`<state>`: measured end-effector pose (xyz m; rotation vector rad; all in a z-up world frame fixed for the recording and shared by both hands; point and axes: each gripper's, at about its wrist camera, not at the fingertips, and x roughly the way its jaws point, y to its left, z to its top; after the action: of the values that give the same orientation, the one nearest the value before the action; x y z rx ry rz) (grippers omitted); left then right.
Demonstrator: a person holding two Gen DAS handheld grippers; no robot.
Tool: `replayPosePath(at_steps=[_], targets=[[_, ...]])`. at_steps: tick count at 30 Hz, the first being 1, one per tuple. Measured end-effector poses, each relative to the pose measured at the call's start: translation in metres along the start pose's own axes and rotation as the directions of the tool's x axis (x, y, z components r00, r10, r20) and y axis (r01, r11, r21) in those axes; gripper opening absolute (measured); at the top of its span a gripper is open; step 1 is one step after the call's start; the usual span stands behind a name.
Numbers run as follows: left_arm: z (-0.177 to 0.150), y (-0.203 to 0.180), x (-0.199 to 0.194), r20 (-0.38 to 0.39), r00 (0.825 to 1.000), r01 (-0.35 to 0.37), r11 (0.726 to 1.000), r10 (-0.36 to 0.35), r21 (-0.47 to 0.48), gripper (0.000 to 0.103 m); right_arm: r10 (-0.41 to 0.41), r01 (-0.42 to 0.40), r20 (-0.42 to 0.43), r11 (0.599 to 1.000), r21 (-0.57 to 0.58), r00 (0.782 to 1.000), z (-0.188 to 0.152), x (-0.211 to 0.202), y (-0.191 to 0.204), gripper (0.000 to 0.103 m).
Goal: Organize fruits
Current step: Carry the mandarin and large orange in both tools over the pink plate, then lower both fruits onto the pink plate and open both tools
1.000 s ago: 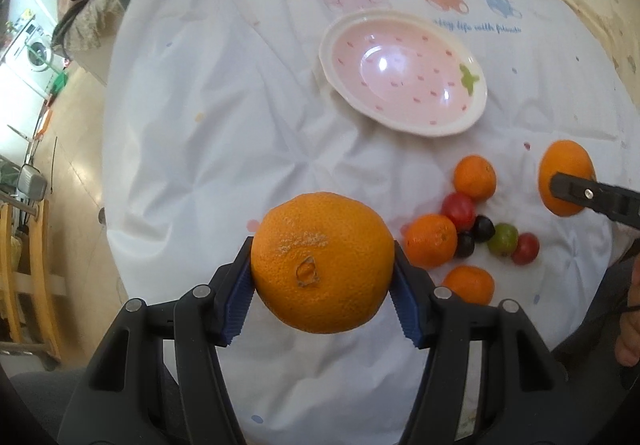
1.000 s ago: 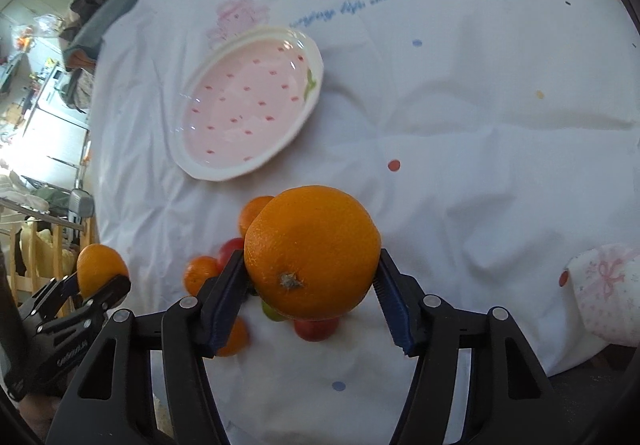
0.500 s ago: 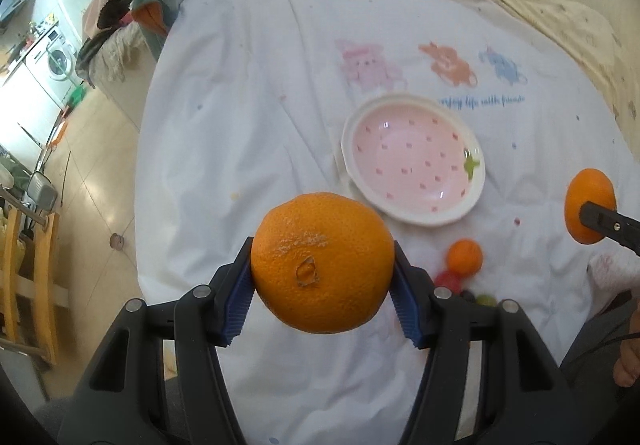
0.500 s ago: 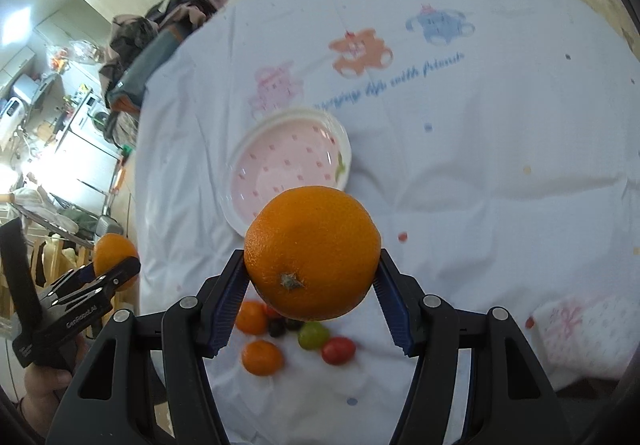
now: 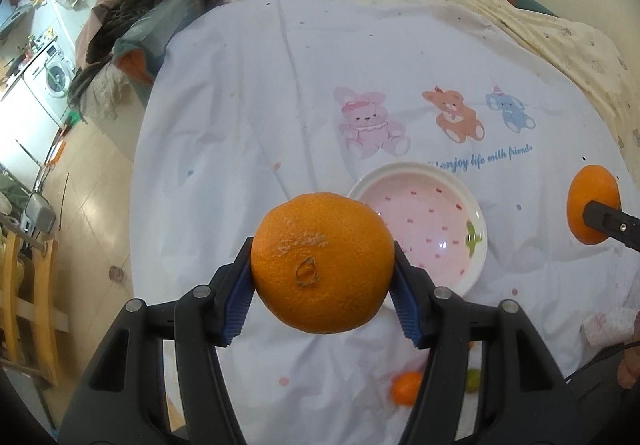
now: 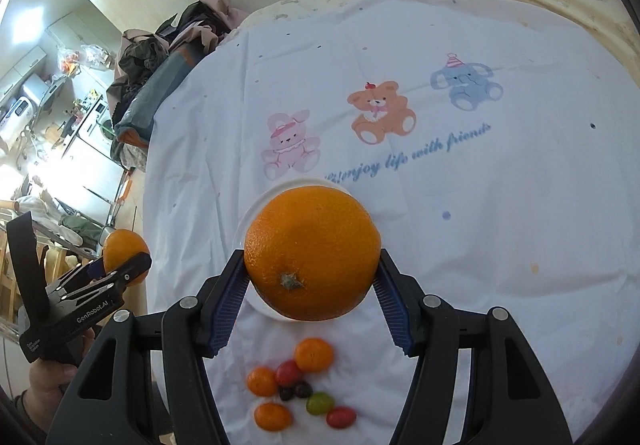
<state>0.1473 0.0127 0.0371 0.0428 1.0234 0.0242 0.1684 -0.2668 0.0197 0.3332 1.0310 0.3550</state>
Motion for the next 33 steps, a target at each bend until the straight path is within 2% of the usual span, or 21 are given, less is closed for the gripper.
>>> replayPosePath(at_steps=[3,5,8,17,23,26,33], targets=[[0.009,-0.005,0.014,-0.014,1.0,0.0,1.0,0.0,0.003,0.057,0.009,-0.009,-0.017,1.0,0.0,1.0,0.01,0.015,-0.002,0.064],[0.015,-0.011,0.026,-0.029,0.999,-0.026,1.0,0.026,0.003,0.057,0.024,-0.024,-0.043,1.0,0.009,0.999,0.017,0.031,-0.005,0.064],[0.021,-0.015,0.043,-0.049,0.999,0.006,1.0,-0.006,-0.011,0.057,0.031,-0.03,-0.069,0.999,0.016,0.997,0.024,0.051,-0.009,0.064],[0.025,-0.035,0.104,-0.131,0.991,0.044,0.999,-0.041,0.022,0.057,0.064,-0.062,-0.149,0.998,0.017,0.987,0.044,0.107,-0.009,0.064],[0.027,-0.044,0.144,-0.195,0.976,0.1,0.995,-0.096,0.013,0.057,0.082,-0.075,-0.215,0.996,0.038,0.973,0.052,0.149,-0.014,0.064],[0.025,-0.052,0.161,-0.221,0.97,0.118,0.992,-0.107,0.039,0.057,0.074,-0.065,-0.258,0.997,0.045,0.963,0.05,0.171,-0.016,0.064],[0.02,-0.057,0.182,-0.265,0.955,0.149,0.988,-0.133,0.042,0.057,0.059,-0.034,-0.317,0.996,0.083,0.947,0.048,0.203,-0.025,0.064]])
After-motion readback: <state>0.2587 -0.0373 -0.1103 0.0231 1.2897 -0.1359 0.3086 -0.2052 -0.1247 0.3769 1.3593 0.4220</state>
